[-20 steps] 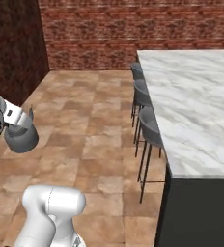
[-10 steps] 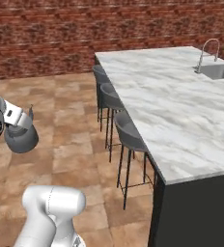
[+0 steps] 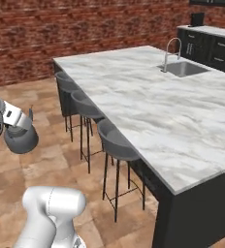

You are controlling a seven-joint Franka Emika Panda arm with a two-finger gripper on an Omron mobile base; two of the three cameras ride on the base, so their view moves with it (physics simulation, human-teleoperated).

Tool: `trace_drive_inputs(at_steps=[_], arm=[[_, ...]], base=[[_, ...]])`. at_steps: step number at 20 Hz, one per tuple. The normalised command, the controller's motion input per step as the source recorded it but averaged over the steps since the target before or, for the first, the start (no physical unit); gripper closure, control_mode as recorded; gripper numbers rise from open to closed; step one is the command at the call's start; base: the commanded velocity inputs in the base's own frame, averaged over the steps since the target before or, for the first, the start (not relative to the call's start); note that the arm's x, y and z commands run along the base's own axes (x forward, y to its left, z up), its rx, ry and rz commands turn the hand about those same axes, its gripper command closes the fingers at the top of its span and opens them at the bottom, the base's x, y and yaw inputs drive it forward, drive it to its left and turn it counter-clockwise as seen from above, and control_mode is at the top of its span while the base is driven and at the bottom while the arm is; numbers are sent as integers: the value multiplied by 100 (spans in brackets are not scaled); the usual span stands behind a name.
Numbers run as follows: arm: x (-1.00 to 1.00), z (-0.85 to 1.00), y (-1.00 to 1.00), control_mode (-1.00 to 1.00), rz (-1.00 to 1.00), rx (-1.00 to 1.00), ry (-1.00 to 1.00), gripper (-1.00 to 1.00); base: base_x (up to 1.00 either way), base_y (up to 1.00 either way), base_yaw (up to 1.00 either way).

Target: The kettle is done boiling. Turn off the stove, then wait for 300 timesteps before moving the kettle to the dining table.

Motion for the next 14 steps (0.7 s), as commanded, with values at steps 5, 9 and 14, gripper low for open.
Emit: trace_drive_inputs(at_steps=[5,9,14], arm=[[0,0,0,100,0,0,0,100],[0,0,0,100,0,0,0,100],[0,0,0,100,0,0,0,100]], base=[[45,44,-43],[47,35,-42],[49,16,-41]])
